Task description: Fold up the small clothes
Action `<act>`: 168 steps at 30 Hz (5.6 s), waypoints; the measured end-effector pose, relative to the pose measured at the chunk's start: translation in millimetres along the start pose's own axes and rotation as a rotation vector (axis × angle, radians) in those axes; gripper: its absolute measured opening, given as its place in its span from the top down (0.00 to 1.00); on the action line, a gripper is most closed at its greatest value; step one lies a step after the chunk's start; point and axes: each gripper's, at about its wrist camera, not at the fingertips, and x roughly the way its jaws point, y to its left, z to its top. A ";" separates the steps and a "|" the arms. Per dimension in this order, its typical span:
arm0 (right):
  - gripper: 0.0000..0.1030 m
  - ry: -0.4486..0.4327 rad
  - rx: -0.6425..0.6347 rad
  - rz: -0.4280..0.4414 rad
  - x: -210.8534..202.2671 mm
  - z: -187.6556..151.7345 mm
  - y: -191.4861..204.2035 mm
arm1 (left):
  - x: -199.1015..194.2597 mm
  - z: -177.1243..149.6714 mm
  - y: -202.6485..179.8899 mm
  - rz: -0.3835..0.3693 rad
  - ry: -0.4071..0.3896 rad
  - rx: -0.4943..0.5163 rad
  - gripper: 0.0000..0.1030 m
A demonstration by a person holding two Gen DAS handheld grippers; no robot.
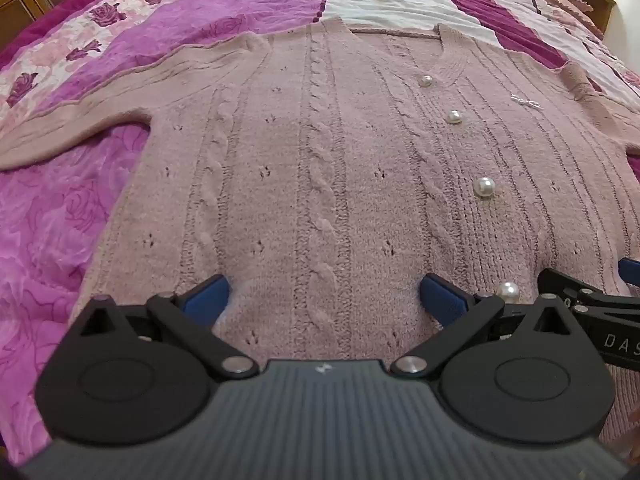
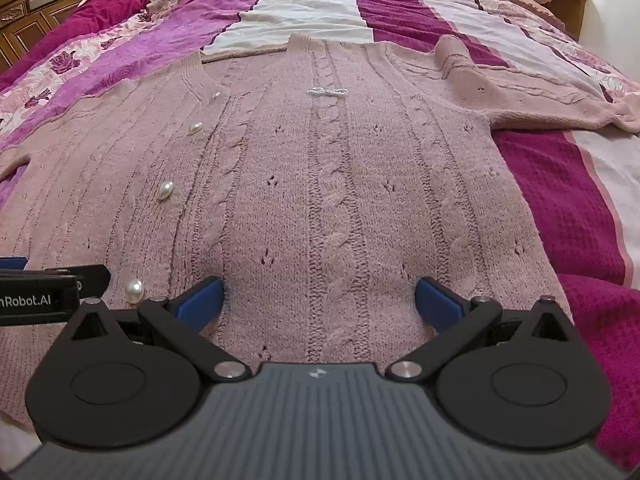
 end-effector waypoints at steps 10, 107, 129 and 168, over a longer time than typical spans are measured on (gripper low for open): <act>0.00 -0.002 -0.002 -0.002 -0.2 -0.2 0.3 | 0.0 -0.1 0.0 0.001 -0.002 0.000 0.00; 0.00 0.013 -0.010 -0.005 -0.3 0.9 3.0 | 1.2 2.8 -0.9 0.006 0.016 0.017 0.00; 0.00 -0.111 0.229 0.275 -34.6 68.7 -123.6 | -21.0 46.0 0.2 0.009 -0.017 -0.042 0.00; 0.05 -0.373 0.694 -0.037 81.8 140.8 -399.8 | 7.5 68.3 -13.7 0.146 0.074 -0.051 0.00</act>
